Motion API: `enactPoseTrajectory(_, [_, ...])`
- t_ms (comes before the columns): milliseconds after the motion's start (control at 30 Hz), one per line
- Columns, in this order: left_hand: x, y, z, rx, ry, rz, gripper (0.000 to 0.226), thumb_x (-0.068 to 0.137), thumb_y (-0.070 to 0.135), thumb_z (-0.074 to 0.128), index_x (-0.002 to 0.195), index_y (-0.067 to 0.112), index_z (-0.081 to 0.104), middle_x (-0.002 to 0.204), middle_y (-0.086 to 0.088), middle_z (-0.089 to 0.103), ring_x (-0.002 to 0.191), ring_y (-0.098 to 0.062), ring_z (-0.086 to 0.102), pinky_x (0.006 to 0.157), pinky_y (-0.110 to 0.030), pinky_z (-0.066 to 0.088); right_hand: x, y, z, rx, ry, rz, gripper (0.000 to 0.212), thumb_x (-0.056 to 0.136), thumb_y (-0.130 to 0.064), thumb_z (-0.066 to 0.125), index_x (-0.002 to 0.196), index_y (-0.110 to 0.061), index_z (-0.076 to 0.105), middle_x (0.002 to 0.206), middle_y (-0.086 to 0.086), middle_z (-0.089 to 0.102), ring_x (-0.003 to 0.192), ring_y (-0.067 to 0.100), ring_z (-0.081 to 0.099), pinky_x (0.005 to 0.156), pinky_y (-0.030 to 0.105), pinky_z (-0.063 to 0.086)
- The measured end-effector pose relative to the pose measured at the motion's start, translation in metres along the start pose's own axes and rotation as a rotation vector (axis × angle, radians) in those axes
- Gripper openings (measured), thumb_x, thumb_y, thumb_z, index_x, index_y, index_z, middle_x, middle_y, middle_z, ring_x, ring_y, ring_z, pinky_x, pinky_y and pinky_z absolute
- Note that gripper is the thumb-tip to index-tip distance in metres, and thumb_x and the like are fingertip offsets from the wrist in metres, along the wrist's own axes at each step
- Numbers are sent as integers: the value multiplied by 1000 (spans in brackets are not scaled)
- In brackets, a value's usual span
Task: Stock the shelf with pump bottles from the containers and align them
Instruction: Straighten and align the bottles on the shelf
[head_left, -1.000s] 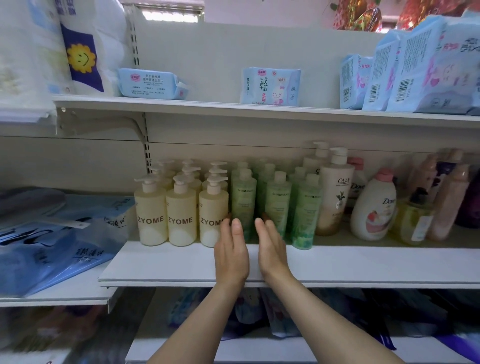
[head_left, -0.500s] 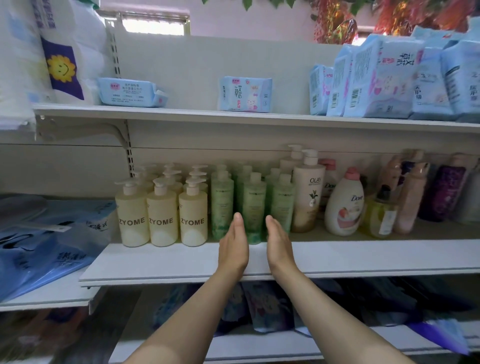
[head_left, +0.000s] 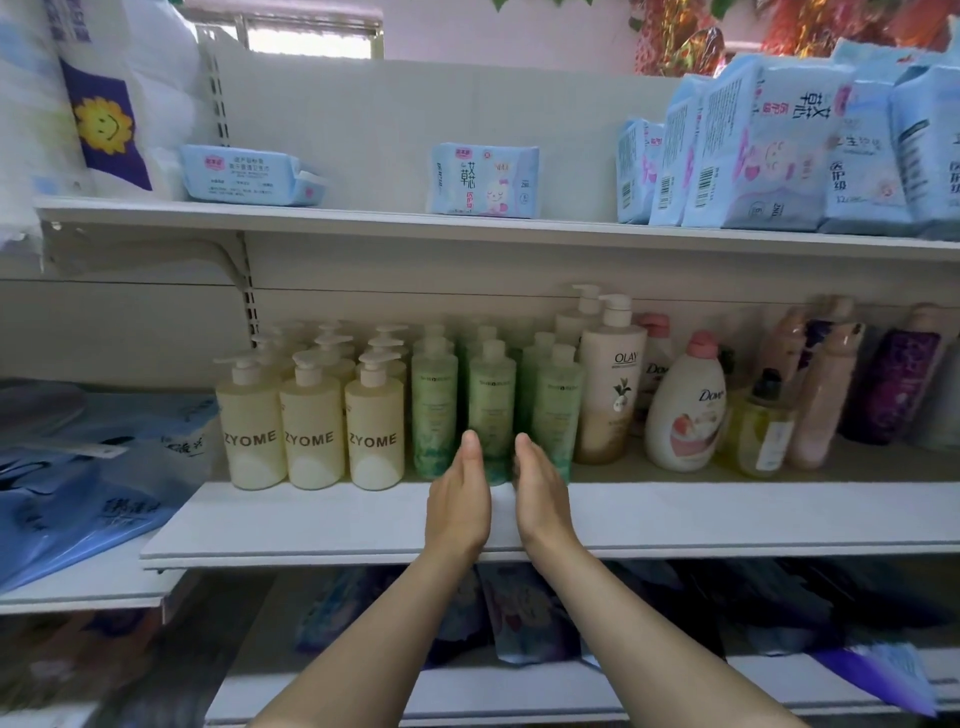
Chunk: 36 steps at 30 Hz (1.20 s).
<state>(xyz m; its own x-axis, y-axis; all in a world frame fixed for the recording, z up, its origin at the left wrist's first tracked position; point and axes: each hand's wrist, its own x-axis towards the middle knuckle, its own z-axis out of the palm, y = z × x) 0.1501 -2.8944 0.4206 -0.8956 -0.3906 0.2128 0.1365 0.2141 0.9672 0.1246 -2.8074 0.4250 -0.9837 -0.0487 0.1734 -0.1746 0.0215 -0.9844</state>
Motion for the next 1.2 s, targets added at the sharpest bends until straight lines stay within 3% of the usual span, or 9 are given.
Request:
enactPoseTrajectory(67, [-1, 1, 1, 10, 4, -29, 77, 90, 78, 13, 144, 35, 46, 149, 6, 47, 140, -16, 40, 112, -33, 29, -3, 1, 2, 17, -12, 17, 47, 104, -50, 36, 138, -26, 58, 140, -7, 58, 130, 12, 51, 115, 42, 38])
enactPoseTrajectory(167, [0, 3, 3, -9, 1, -54, 74, 91, 76, 14, 145, 35, 46, 150, 5, 47, 140, -17, 39, 108, -30, 28, -3, -1, 5, 34, -8, 28, 45, 103, -50, 36, 131, -27, 64, 130, -4, 66, 123, 18, 57, 110, 47, 43])
enactPoseTrajectory(400, [9, 4, 7, -36, -18, -74, 71, 92, 74, 16, 144, 36, 46, 148, 6, 48, 138, -15, 41, 103, -26, 30, 8, 0, 8, 50, -33, 58, 47, 104, -50, 36, 134, -25, 62, 133, -7, 63, 124, 12, 56, 112, 42, 42])
enactPoseTrajectory(600, [16, 3, 12, -64, 6, -81, 72, 91, 77, 18, 141, 35, 50, 146, 4, 51, 135, -16, 44, 110, -33, 35, 17, 2, 9, 46, -40, 34, 31, 103, -50, 38, 119, -39, 62, 126, -12, 63, 122, 9, 56, 109, 36, 43])
enactPoseTrajectory(800, [15, 0, 12, -79, 25, -42, 69, 94, 73, 18, 143, 35, 47, 147, 6, 49, 128, -5, 43, 98, -24, 30, 19, 7, 12, 34, -27, 19, 48, 92, -66, 38, 116, -31, 61, 126, -7, 60, 120, 11, 54, 105, 33, 40])
enactPoseTrajectory(900, [14, -1, 10, -91, 18, -19, 69, 94, 72, 19, 146, 34, 43, 149, 8, 45, 122, 3, 38, 99, -21, 28, 24, -1, 14, 47, -35, 29, 70, 86, -72, 41, 132, -23, 58, 133, -4, 57, 123, 13, 52, 107, 35, 40])
enactPoseTrajectory(1000, [15, -3, 11, -63, 1, -18, 71, 93, 73, 18, 147, 35, 41, 152, 7, 43, 136, -6, 38, 104, -23, 28, 31, -9, 17, 41, -23, 31, 61, 81, -71, 43, 118, -29, 65, 117, -8, 65, 106, 7, 59, 87, 25, 44])
enactPoseTrajectory(1067, [16, -3, 11, -63, 4, -32, 70, 93, 73, 18, 147, 35, 42, 151, 7, 44, 138, -10, 39, 104, -23, 29, 37, -11, 20, 60, -4, 16, 61, 80, -69, 43, 122, -31, 64, 113, -10, 68, 104, 7, 61, 81, 22, 44])
enactPoseTrajectory(1200, [17, -4, 11, -62, 7, -52, 69, 94, 72, 19, 148, 35, 41, 151, 8, 43, 139, -10, 37, 101, -21, 26, 48, -5, 24, 106, -3, 25, 57, 92, -68, 47, 135, -33, 57, 122, -9, 67, 112, 12, 61, 95, 26, 45])
